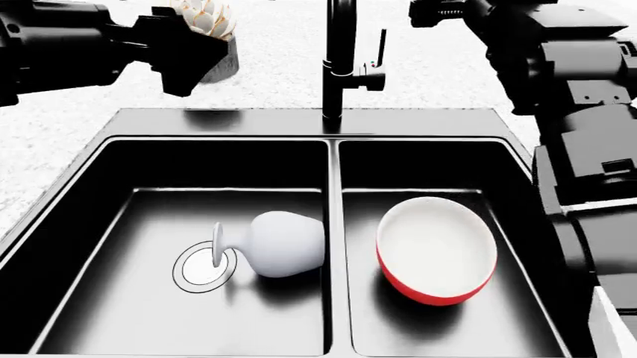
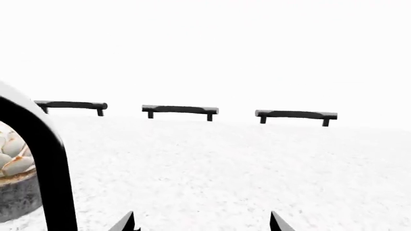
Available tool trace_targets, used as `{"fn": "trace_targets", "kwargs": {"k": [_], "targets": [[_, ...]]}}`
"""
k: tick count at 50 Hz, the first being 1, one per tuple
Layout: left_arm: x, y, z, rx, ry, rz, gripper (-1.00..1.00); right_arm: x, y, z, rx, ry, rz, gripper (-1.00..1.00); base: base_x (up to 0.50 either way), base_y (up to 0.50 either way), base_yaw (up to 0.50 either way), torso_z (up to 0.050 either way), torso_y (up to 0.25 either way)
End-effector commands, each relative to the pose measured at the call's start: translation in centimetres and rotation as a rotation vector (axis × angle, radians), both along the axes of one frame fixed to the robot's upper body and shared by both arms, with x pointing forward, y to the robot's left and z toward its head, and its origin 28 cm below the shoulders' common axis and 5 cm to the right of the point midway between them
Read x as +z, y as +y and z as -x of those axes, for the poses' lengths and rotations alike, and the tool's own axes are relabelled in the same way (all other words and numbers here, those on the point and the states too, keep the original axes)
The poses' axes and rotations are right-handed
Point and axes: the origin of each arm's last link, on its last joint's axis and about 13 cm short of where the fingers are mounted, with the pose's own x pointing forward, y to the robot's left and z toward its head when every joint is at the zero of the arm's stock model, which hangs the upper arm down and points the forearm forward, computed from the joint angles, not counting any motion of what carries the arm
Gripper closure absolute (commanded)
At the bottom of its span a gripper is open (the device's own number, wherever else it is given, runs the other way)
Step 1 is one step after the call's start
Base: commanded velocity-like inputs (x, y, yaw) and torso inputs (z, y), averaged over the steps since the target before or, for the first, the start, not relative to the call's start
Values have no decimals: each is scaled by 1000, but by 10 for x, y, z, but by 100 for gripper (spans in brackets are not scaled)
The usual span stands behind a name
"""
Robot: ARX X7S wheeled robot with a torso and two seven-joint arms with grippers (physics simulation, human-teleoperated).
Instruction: Pick the wine glass and bowl and place them in the sink. Then turn on the water.
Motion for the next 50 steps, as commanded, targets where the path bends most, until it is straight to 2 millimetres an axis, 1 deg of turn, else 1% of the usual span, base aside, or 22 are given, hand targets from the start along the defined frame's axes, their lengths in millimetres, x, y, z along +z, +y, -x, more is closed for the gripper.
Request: {"fn": "trace_targets", "kwargs": {"k": [1, 6, 12, 20, 30, 40, 50], "targets": [[1, -2, 3, -19, 2, 51, -100, -1, 26, -5, 91, -16, -44, -100, 0, 0, 0, 0, 0], [1, -3, 4, -23, 7, 76, -100, -4, 39, -6, 133, -12, -43, -100, 0, 0, 0, 0, 0], [2, -4, 3, -35, 6, 117, -100, -7, 49, -7, 199, -38, -59, -100, 0, 0, 0, 0, 0], [7, -5, 5, -51, -2, 156, -100, -17, 45, -9, 169, -55, -72, -100, 0, 0, 0, 0, 0], [8, -7, 3, -67, -10, 142, -100, -16, 42, -9, 155, -60, -87, -100, 0, 0, 0, 0, 0], [7, -6, 4, -66, -11, 128, -100, -17, 39, -9, 111, -61, -83, -100, 0, 0, 0, 0, -164], [9, -6, 4, -63, -13, 125, -100, -17, 38, -10, 104, -65, -84, -100, 0, 0, 0, 0, -181]]}}
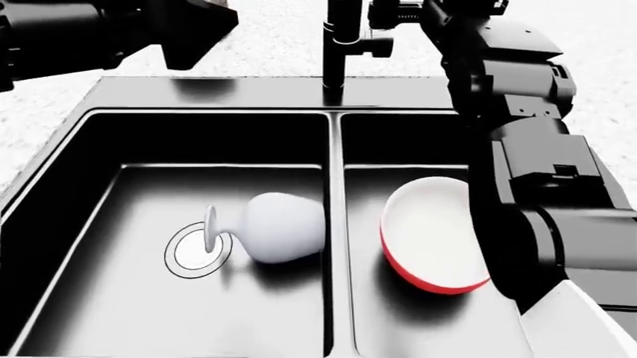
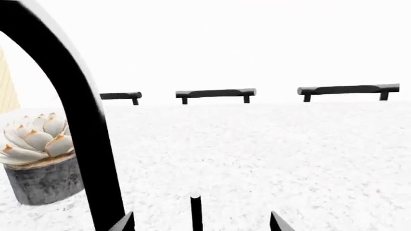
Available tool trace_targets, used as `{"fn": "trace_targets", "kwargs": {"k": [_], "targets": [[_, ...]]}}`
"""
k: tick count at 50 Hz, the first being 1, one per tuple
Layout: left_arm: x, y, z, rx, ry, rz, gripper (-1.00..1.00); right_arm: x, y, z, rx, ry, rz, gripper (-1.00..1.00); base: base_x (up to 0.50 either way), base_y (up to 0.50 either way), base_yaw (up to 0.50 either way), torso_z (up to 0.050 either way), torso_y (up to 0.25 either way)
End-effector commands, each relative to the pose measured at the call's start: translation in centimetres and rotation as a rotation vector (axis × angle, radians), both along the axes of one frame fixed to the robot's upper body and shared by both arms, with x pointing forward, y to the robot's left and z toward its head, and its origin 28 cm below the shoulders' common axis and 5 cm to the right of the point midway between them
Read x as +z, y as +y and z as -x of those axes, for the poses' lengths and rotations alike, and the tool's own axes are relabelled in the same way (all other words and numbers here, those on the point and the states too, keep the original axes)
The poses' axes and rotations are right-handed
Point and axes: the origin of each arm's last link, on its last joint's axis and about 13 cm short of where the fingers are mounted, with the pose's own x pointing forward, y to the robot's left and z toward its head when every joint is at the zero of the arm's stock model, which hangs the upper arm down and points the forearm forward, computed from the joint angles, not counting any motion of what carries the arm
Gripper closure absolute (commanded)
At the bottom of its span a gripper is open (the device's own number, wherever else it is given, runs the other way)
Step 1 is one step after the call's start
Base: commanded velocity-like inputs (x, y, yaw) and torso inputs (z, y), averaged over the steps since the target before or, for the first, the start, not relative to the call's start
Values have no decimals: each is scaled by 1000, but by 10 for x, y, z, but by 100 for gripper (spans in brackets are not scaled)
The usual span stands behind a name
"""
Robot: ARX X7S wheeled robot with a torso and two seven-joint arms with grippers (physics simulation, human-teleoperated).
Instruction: Pick the wine glass and bowl and place them in the sink. Then turn on the water.
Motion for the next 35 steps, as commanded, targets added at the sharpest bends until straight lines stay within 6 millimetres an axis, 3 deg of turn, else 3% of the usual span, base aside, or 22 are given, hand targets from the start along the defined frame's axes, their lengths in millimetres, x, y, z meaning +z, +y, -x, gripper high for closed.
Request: {"fn": "trace_targets", "kwargs": {"k": [1, 18, 35], "targets": [[2, 0, 0, 0, -3, -4, -100, -1, -1, 0, -17, -4, -5, -100, 0, 0, 0, 0, -182], [5, 0, -5, -2, -8, 3, -100, 23, 2, 1, -6, -178, -71, -100, 0, 0, 0, 0, -40], [14, -2, -6, -17, -34, -23, -100, 46, 2, 5, -15, -209, -40, -100, 0, 0, 0, 0, -37]]}}
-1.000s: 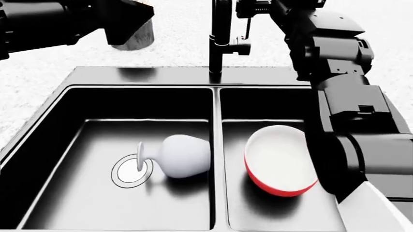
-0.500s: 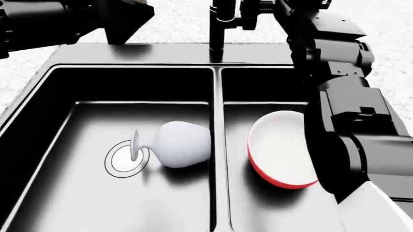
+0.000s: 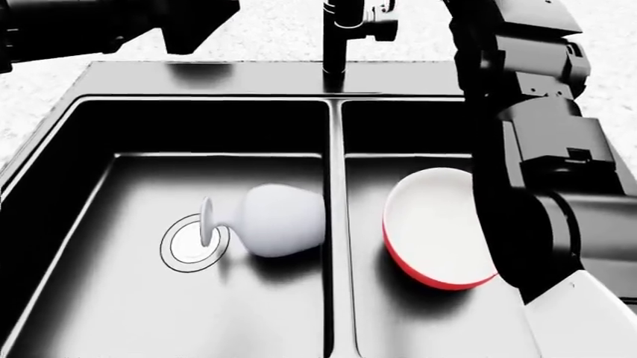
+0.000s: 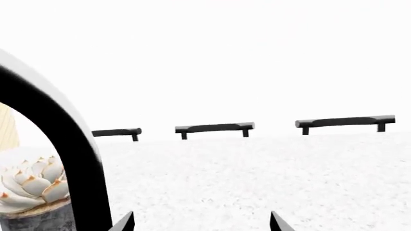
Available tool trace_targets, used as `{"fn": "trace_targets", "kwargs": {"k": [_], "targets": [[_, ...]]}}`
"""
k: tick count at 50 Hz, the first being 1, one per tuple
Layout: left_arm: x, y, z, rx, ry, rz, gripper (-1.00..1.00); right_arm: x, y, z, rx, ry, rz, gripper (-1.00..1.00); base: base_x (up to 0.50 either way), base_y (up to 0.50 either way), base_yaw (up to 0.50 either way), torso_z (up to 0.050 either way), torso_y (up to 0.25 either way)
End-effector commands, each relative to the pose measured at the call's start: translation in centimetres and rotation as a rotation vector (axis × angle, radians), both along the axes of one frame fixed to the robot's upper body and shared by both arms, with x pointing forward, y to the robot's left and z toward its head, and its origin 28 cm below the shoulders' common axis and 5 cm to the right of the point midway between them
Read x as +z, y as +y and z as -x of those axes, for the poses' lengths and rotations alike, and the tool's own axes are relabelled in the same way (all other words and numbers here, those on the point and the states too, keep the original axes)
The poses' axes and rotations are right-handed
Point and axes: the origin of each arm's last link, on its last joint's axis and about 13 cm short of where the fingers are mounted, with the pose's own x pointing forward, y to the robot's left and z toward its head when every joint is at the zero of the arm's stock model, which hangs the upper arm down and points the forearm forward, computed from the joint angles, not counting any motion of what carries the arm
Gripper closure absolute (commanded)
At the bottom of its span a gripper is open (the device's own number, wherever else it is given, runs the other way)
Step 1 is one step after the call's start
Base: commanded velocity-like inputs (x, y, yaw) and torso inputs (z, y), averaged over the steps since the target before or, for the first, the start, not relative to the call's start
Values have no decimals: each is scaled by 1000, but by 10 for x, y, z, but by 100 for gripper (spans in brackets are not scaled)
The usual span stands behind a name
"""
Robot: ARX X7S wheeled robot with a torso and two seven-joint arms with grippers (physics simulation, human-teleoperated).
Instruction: Pick the wine glass and bowl and place them in the sink. Then turn on the water.
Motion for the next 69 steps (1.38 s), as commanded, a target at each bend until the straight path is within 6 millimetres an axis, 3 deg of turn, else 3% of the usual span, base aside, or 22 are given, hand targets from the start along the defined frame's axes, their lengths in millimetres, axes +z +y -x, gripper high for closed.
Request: {"fn": "trace_targets", "kwargs": {"k": [1, 15, 32, 45, 52, 61, 69], "targets": [[5, -1, -1, -9, -16, -14, -100, 14, 0, 3, -5, -31, 9, -100, 0, 0, 0, 0, -230], [26, -2, 2, -13, -76, -20, -100, 21, 1, 4, -7, -48, 20, -100, 0, 0, 0, 0, -180], [28, -3, -1, -13, -89, -28, -100, 17, 0, 3, -17, -38, 16, -100, 0, 0, 0, 0, -131], [29, -1, -1, 2, -106, -24, -100, 11, -21, 3, -405, 22, -39, -100, 0, 0, 0, 0, 0], [28, -2, -2, 4, -106, -23, -100, 12, -33, 5, -477, 53, -90, -100, 0, -2, -5, 0, 0], [25, -2, -5, 4, -107, -17, -100, 33, -36, 12, -357, 88, -183, -100, 0, -4, -10, 0, 0], [26, -1, -7, 22, -121, -7, -100, 64, -52, 27, -273, 124, -186, -100, 0, -5, -9, 0, 0]]}}
